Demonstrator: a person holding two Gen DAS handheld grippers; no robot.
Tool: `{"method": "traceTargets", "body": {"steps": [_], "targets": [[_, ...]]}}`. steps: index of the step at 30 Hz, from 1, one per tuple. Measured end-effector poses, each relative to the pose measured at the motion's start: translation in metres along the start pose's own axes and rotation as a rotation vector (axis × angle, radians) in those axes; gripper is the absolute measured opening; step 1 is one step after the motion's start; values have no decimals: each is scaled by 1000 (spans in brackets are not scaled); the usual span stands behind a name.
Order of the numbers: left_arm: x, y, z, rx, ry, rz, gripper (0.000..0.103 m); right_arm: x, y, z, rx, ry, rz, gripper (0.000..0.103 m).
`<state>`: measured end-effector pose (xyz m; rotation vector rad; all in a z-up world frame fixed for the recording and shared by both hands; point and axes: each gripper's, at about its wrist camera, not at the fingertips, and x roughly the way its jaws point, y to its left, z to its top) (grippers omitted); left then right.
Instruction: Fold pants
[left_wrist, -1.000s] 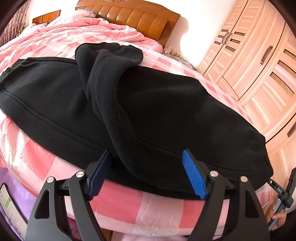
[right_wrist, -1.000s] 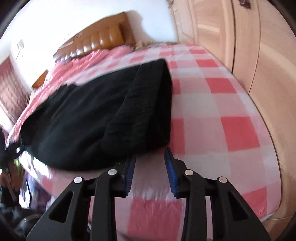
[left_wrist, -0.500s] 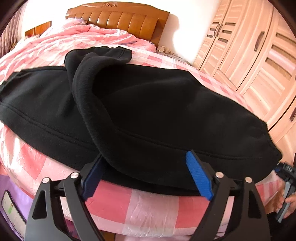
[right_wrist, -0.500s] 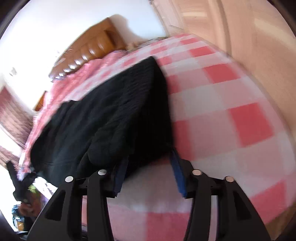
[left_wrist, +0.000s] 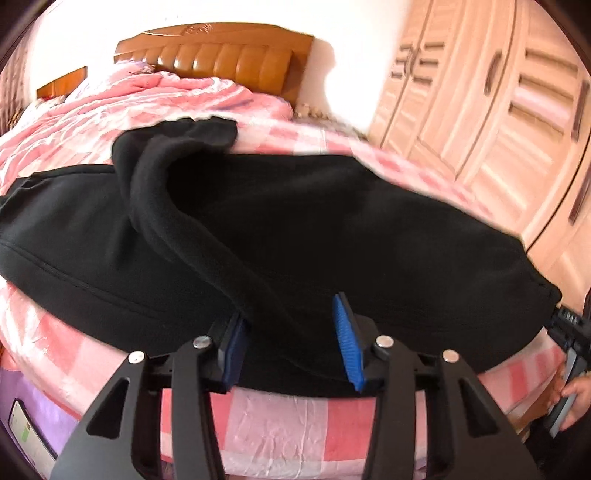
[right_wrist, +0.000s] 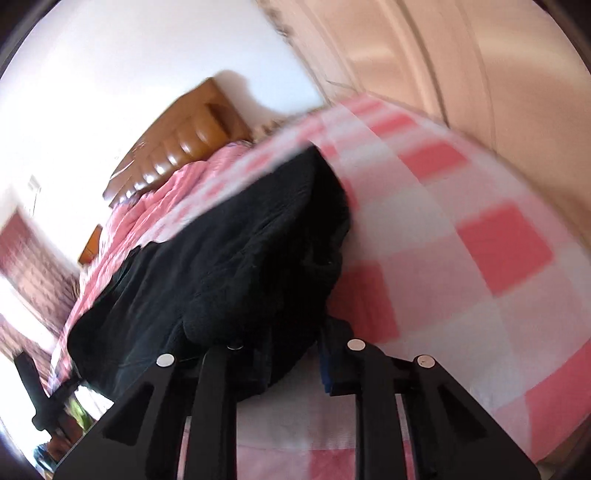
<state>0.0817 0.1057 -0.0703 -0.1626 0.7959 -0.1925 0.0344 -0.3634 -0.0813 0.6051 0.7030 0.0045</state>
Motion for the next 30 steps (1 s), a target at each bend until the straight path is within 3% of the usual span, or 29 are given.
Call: {"method": "traceTargets", "body": {"steps": [7, 9, 10, 13, 15, 16, 18, 20, 21, 23, 26, 28, 30], "targets": [[3, 1, -6, -16, 19, -107, 38, -16, 6, 2, -7, -87, -64, 18], [6, 0, -9, -8, 14, -109, 38, -13, 7, -1, -29, -71, -93, 20], [7, 0, -9, 0, 4, -112, 39, -5, 7, -3, -48, -23, -97, 21], [6, 3, -7, 9, 7, -161, 52, -14, 1, -2, -29, -10, -105, 41], [0, 7, -6, -4, -13, -113, 76, -34, -5, -1, -2, -38, -151, 43], [-6, 13, -3, -20, -41, -67, 78, -49, -3, -1, -9, -86, -205, 43], [-16, 29, 2, -70, -68, -68, 78, -76, 13, -2, -101, -179, -294, 46], [-22, 43, 5, -116, -80, -62, 78, -85, 36, -3, -185, -209, -255, 54], [-24, 50, 8, -136, -88, -29, 78, -85, 49, -4, -228, -207, -216, 63], [-26, 61, 12, -175, -95, 29, 78, -70, 85, -11, -376, -170, -142, 76], [-35, 70, 29, -231, -106, 19, 78, -33, 119, -23, -531, -98, -167, 77], [-41, 65, 52, -193, -129, 36, 80, 1, 119, -23, -531, 10, -187, 77], [-40, 49, 90, -74, -122, 125, 98, 19, 112, -23, -508, 58, -200, 79]]}}
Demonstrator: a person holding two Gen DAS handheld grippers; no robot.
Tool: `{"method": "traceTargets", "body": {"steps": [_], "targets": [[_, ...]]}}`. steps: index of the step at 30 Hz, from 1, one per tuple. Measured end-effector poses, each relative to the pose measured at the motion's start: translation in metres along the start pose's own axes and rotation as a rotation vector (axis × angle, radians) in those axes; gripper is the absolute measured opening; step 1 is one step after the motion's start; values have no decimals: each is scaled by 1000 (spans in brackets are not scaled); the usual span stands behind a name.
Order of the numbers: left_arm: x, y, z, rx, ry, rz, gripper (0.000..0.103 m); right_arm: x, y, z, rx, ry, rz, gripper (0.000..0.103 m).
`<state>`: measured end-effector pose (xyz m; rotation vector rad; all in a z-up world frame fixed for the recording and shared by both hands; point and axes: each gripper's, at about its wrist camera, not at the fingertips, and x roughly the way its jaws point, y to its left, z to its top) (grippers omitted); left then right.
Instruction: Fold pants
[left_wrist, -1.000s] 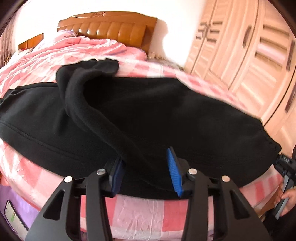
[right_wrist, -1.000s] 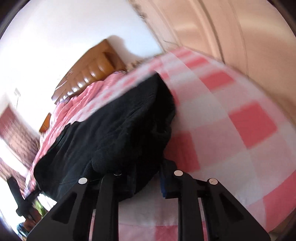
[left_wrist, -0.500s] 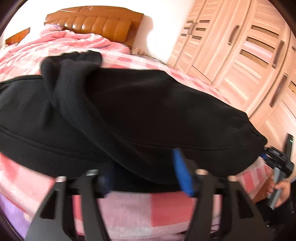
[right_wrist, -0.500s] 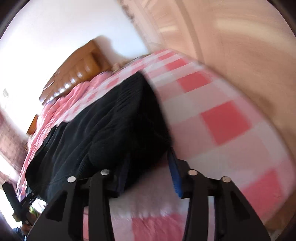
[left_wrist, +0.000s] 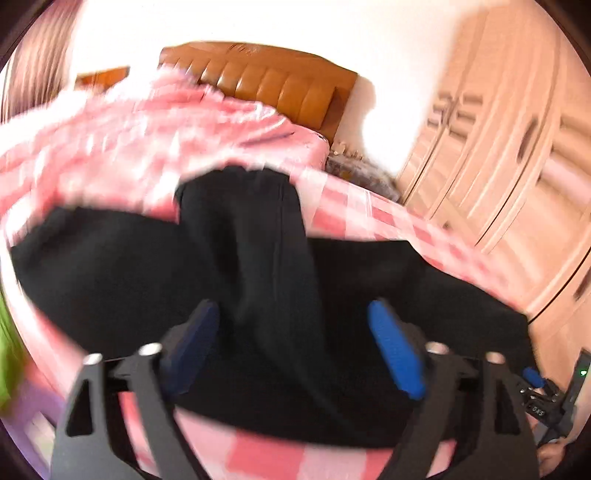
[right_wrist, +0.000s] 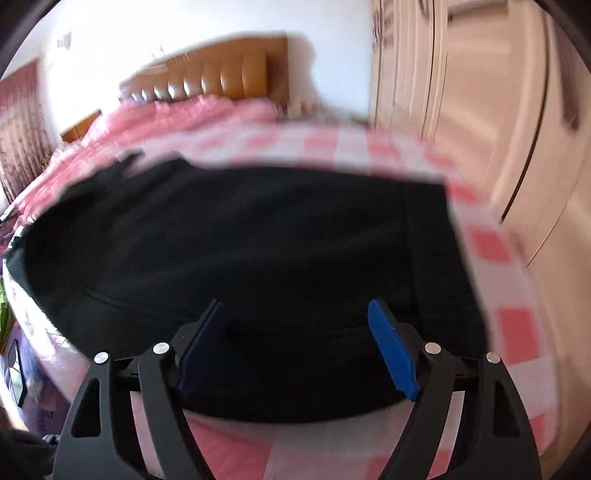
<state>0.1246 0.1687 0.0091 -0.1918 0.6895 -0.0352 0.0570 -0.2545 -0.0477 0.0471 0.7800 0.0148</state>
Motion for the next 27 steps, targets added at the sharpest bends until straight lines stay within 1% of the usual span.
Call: {"method": "traceTargets", "body": {"steps": [1, 2, 3, 4, 5, 6, 8, 9, 11, 12, 13, 14, 15, 16, 17, 18, 19, 20, 21, 23, 24, 25, 26, 27], "targets": [[7, -10, 18, 58, 0, 51, 98, -1, 3, -1, -3, -14, -5, 79], [21, -19, 37, 102, 11, 81, 98, 0, 5, -1, -11, -8, -13, 80], [33, -22, 50, 120, 35, 82, 98, 0, 6, -1, -17, -3, -19, 80], [53, -24, 67, 126, 78, 72, 98, -1, 5, 0, -16, 2, -16, 80], [76, -26, 82, 124, 129, 82, 98, -2, 4, -1, -14, 3, -8, 80], [109, -29, 100, 130, 204, 120, 95, -4, 2, -2, -10, 3, 4, 80], [158, -33, 121, 156, 292, 126, 91, -4, 0, -3, -2, 3, 18, 80], [174, -34, 126, 158, 319, 124, 91, -2, 0, -2, -1, 2, 18, 80], [206, -34, 130, 166, 371, 151, 91, 2, 1, -3, -2, 2, 13, 81], [228, -30, 132, 163, 402, 186, 88, 2, 5, -3, -2, 1, 11, 81], [239, -26, 130, 153, 419, 194, 85, 2, 4, -2, -2, 2, 11, 81], [256, -17, 128, 125, 459, 197, 76, 2, 5, -3, -1, 3, 13, 81], [265, -10, 124, 100, 486, 198, 62, 2, 4, -2, 0, 3, 19, 81], [270, -3, 122, 79, 488, 193, 62, 1, 3, -3, 1, 2, 25, 81], [269, -1, 122, 85, 462, 188, 57, 1, 3, -4, 1, -1, 31, 81], [268, -1, 120, 110, 458, 192, 50, 0, 2, -4, 1, -4, 34, 81], [266, -3, 119, 147, 443, 207, 38, 0, 1, -4, 3, -6, 36, 81], [264, -3, 118, 171, 430, 221, 13, 0, 2, -4, 2, -8, 35, 82], [257, -1, 119, 176, 401, 224, 13, 1, 2, -4, 2, -7, 33, 82], [238, 9, 127, 150, 330, 205, 12, 1, 2, -4, 1, -5, 33, 82], [218, 19, 132, 121, 266, 200, 12, 1, 2, -4, 2, -4, 35, 82], [201, 28, 135, 95, 221, 185, 12, 1, 0, -4, 3, -4, 41, 82], [174, 43, 137, 56, 158, 150, 12, 1, -1, -4, 6, -5, 47, 82], [155, 53, 138, 34, 122, 143, 12, 1, -1, -4, 10, -5, 52, 82]]}}
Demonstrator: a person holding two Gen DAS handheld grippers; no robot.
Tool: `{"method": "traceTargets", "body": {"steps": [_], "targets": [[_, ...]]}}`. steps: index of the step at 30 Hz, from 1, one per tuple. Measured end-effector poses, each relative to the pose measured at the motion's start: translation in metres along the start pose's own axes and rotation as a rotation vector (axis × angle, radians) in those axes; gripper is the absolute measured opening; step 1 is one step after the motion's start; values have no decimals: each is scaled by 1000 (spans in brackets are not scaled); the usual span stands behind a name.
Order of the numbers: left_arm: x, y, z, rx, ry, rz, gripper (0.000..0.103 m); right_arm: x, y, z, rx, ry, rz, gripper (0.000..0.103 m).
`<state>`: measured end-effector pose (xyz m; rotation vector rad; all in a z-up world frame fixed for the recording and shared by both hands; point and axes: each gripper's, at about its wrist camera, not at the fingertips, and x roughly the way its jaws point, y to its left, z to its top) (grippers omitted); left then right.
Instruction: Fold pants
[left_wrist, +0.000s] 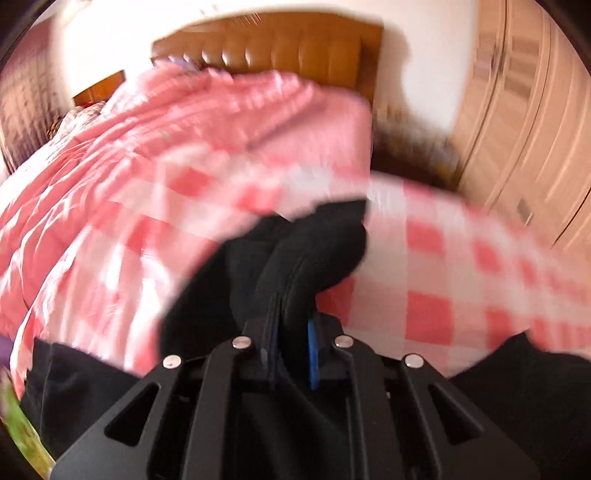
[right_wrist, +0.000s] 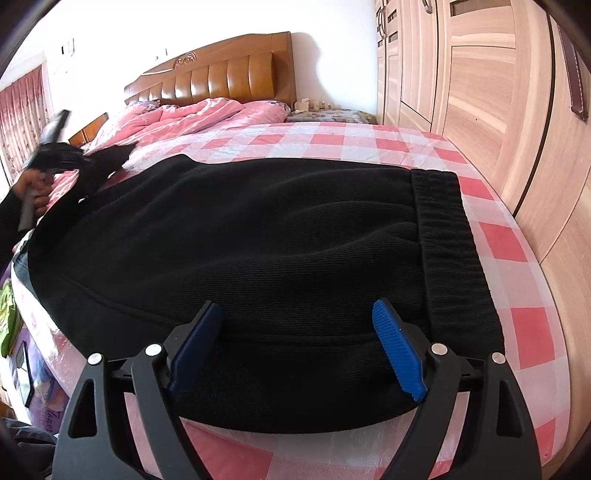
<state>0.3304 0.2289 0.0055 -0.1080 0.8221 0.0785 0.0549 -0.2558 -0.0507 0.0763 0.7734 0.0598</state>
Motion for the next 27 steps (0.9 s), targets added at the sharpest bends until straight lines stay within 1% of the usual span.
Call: {"method": "traceTargets", "body": {"steps": [1, 2, 3, 4, 5, 7, 8, 9, 10, 11, 13, 14, 15, 16, 17, 18, 19, 20, 21, 22, 25, 26, 27], "targets": [[-24, 19, -5, -32, -47, -3, 12, 0, -1, 0, 1, -1, 2, 82], [-39, 31, -9, -54, -75, -7, 12, 0, 0, 0, 0, -1, 0, 82], [-64, 53, -20, -86, -118, -21, 12, 1, 0, 0, -1, -2, -2, 82], [-81, 68, -30, -103, -144, -27, 12, 1, 1, 1, 0, -3, -4, 83], [-98, 83, -42, -115, -162, -23, 12, 2, 1, 1, 1, -5, -5, 83], [-125, 111, -72, -129, -174, 30, 12, 3, 1, 2, 1, -3, -6, 84], [-131, 125, -85, -137, -171, 54, 12, 3, 1, 2, 3, -1, -5, 84], [-134, 144, -102, -155, -154, 83, 12, 3, 1, 2, 4, 0, -3, 84], [-132, 159, -114, -177, -129, 96, 12, 2, 0, 2, 7, 1, 1, 84], [-123, 183, -132, -230, -81, 87, 12, 2, 0, 2, 10, 2, 4, 84], [-109, 208, -155, -300, -18, 49, 12, 3, -1, 4, 13, 8, 6, 84], [-101, 216, -165, -316, 9, 44, 13, 3, 0, 4, 13, 10, 5, 84], [-93, 224, -175, -317, 20, 55, 20, 3, 0, 5, 15, 15, 3, 84], [-90, 226, -181, -314, 6, 59, 25, 3, 0, 5, 18, 19, 2, 84], [-92, 228, -185, -312, -20, 86, 43, 3, 0, 6, 22, 23, 1, 84], [-98, 228, -189, -311, -30, 123, 63, 4, 0, 7, 26, 27, 0, 84], [-102, 227, -191, -304, -40, 164, 70, 4, 0, 8, 29, 32, -1, 84], [-109, 224, -190, -276, -67, 211, 73, 4, 0, 8, 33, 35, -2, 84], [-113, 221, -190, -240, -81, 242, 73, 4, 0, 10, 40, 38, -3, 83], [-118, 213, -189, -175, -93, 288, 74, 4, -1, 10, 46, 38, -3, 83], [-128, 176, -189, 95, -132, 436, 74, 5, 0, 12, 57, 39, -12, 84], [-126, 163, -190, 198, -138, 475, 74, 6, 0, 12, 56, 40, -16, 85], [-122, 146, -192, 332, -141, 516, 74, 8, 1, 13, 53, 41, -20, 86]]}}
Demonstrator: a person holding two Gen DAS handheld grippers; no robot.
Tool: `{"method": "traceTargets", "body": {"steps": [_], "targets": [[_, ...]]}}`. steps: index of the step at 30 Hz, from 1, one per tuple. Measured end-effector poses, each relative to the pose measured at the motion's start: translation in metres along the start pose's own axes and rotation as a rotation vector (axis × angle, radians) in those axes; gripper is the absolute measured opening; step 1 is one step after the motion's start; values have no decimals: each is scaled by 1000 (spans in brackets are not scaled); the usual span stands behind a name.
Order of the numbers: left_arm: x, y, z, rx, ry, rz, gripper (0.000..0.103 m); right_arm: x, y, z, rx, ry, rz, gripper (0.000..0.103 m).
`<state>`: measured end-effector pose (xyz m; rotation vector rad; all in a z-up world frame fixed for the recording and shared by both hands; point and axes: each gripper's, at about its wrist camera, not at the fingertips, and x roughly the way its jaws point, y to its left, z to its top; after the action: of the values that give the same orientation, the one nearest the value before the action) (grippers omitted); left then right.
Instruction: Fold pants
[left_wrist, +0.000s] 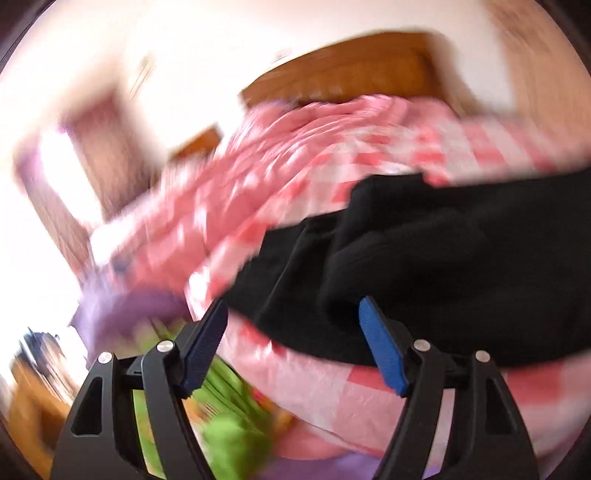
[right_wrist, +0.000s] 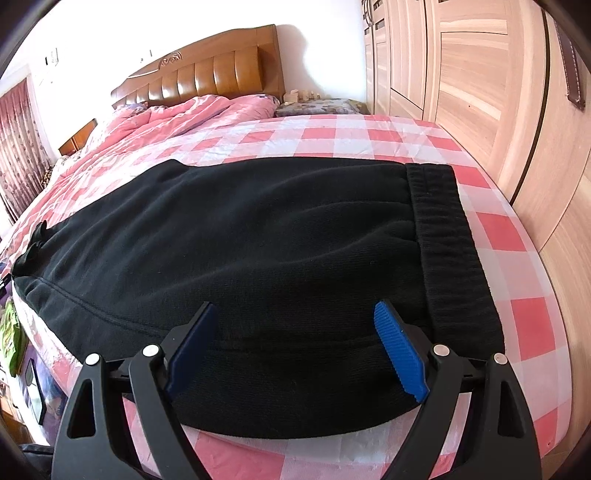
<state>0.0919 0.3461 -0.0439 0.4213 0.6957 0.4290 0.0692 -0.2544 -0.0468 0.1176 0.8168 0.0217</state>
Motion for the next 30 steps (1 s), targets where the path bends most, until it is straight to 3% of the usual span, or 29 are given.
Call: {"method": "traceTargets", "body": {"steps": [3, 7, 8, 9, 10, 11, 14, 16, 18, 20, 23, 25, 26, 27, 30], "targets": [[8, -34, 10, 236, -36, 64, 74, 1, 4, -2, -9, 0, -12, 88], [22, -62, 23, 409, -45, -24, 74, 2, 3, -1, -13, -2, -8, 87], [29, -64, 25, 424, -29, -32, 70, 2, 1, -1, -8, -3, -2, 87], [38, -64, 29, 424, 4, -75, 52, 1, 0, -1, -4, -4, 4, 87], [45, -59, 33, 383, 43, -143, 42, 0, -1, -1, -1, -4, 9, 87], [48, -52, 36, 335, 61, -172, 24, -1, -2, -1, 2, -4, 12, 87], [44, -3, 47, 20, 47, -321, 20, -3, -6, -1, 18, -14, 25, 87], [38, 57, 45, -342, 9, -506, 20, -5, -9, 1, 31, -21, 29, 87], [51, 104, 34, -640, 10, -609, 20, -5, -12, 3, 42, -25, 23, 87], [79, 148, 5, -946, 69, -685, 20, -5, -13, 3, 49, -28, 25, 87], [124, 163, -34, -1144, 206, -718, 20, -6, -13, 3, 56, -34, 24, 87], [143, 158, -54, -1197, 278, -721, 20, -8, -10, 4, 49, -40, -7, 87], [149, 157, -63, -1228, 274, -757, 28, -11, -7, 5, 40, -49, -33, 87], [150, 157, -72, -1267, 238, -800, 30, -13, -3, 7, 27, -59, -40, 87], [144, 154, -78, -1286, 179, -836, 44, -22, 31, 17, -45, -91, 109, 87]]}}
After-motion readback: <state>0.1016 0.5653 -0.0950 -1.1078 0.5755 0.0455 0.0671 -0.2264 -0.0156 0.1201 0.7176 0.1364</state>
